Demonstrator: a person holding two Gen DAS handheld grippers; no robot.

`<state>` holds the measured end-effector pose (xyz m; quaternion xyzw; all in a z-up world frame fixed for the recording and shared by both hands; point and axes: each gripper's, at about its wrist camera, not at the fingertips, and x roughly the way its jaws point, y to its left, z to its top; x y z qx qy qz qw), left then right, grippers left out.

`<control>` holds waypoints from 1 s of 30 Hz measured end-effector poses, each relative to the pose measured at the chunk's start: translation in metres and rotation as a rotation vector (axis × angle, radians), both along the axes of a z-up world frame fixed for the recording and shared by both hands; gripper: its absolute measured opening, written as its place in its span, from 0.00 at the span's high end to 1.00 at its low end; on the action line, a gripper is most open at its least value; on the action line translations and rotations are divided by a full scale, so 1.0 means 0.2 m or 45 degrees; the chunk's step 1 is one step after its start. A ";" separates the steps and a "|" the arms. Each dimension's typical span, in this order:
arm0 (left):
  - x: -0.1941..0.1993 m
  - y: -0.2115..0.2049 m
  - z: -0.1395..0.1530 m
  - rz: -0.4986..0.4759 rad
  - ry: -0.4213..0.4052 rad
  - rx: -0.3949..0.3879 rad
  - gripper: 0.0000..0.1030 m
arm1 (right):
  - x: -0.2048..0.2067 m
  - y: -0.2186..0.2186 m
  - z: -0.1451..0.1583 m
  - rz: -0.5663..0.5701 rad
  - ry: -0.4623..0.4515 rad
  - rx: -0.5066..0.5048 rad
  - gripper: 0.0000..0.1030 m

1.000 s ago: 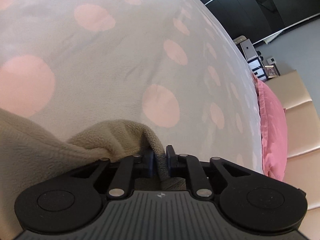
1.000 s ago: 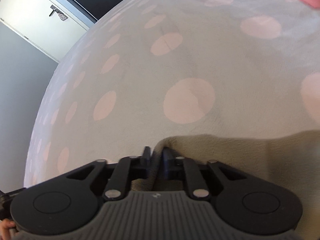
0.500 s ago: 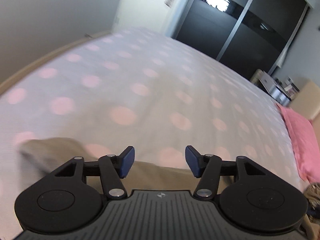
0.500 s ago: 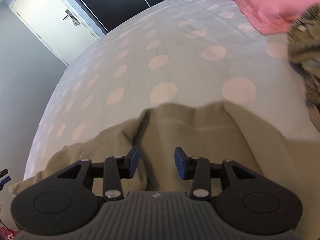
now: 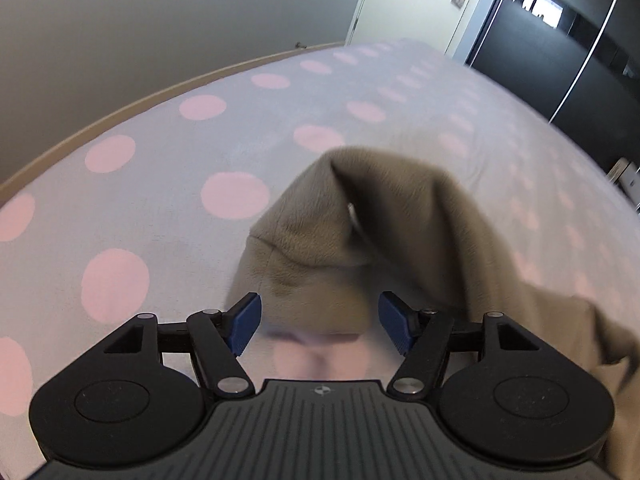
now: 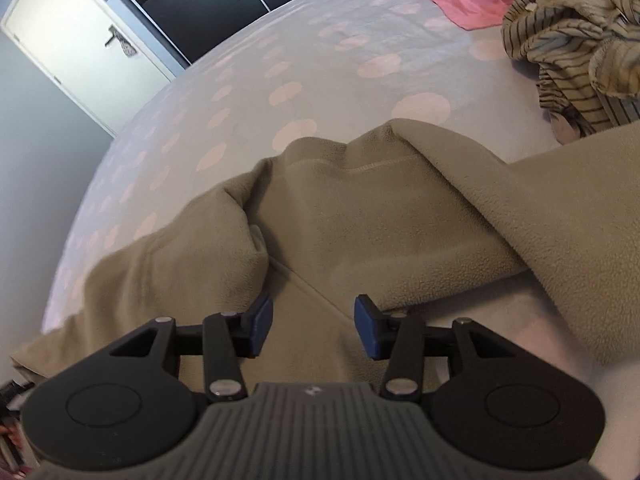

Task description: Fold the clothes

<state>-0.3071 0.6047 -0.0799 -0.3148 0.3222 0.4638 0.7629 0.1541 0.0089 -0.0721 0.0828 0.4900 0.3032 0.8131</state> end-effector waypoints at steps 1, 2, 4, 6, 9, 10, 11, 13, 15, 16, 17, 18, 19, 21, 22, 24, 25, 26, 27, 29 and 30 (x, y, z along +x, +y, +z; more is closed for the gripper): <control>0.03 0.01 -0.03 0.000 0.055 0.029 0.38 | -0.01 0.02 -0.01 0.001 -0.022 -0.028 0.52; 0.06 0.02 -0.05 0.003 0.117 0.063 0.38 | -0.01 0.03 -0.03 0.001 -0.043 -0.056 0.52; 0.11 0.05 -0.09 0.031 0.205 0.118 0.38 | -0.02 0.05 -0.07 0.003 -0.043 -0.075 0.52; 0.14 0.07 -0.11 0.033 0.239 0.157 0.38 | -0.02 0.06 -0.09 0.001 -0.045 -0.085 0.52; 0.15 0.06 -0.10 -0.008 0.254 0.182 0.43 | -0.03 0.09 -0.10 0.016 -0.081 -0.110 0.52; 0.15 0.05 -0.10 -0.021 0.259 0.190 0.54 | -0.03 0.09 -0.10 0.020 -0.087 -0.115 0.52; 0.16 0.05 -0.10 -0.035 0.263 0.199 0.66 | -0.03 0.10 -0.11 0.025 -0.094 -0.120 0.52; 0.15 0.04 -0.07 -0.053 0.291 0.241 0.81 | -0.03 0.11 -0.11 0.034 -0.107 -0.129 0.51; 0.13 0.02 -0.02 -0.064 0.336 0.309 0.85 | -0.02 0.11 -0.11 0.033 -0.104 -0.124 0.51; 0.13 -0.01 0.03 -0.094 0.386 0.397 0.85 | -0.02 0.11 -0.11 0.032 -0.102 -0.122 0.51; 0.12 -0.03 0.07 -0.123 0.436 0.485 0.85 | -0.02 0.11 -0.11 0.028 -0.099 -0.116 0.52; 0.11 -0.06 0.12 -0.153 0.485 0.574 0.85 | -0.02 0.10 -0.11 0.025 -0.096 -0.110 0.52; 0.11 -0.09 0.16 -0.183 0.536 0.660 0.85 | -0.02 0.10 -0.11 0.019 -0.092 -0.104 0.53; 0.06 -0.14 0.15 -0.279 0.682 0.757 0.85 | -0.03 0.09 -0.10 0.005 -0.080 -0.089 0.53; 0.04 -0.17 0.15 -0.328 0.754 0.806 0.85 | -0.03 0.09 -0.10 -0.002 -0.076 -0.084 0.53; -0.01 -0.22 0.14 -0.425 0.900 0.902 0.86 | -0.03 0.09 -0.10 -0.016 -0.067 -0.072 0.53; -0.03 -0.24 0.13 -0.474 0.973 0.949 0.86 | -0.03 0.09 -0.10 -0.022 -0.068 -0.070 0.53; -0.05 -0.27 0.13 -0.523 1.046 0.996 0.86 | -0.03 0.08 -0.10 -0.028 -0.068 -0.068 0.53; -0.07 -0.29 0.12 -0.572 1.119 1.043 0.86 | -0.03 0.08 -0.10 -0.038 -0.064 -0.062 0.53; -0.13 -0.34 0.07 -0.664 1.265 1.114 0.86 | -0.04 0.07 -0.10 -0.060 -0.051 -0.046 0.53; -0.17 -0.37 0.01 -0.711 1.335 1.138 0.86 | -0.04 0.06 -0.10 -0.072 -0.042 -0.036 0.53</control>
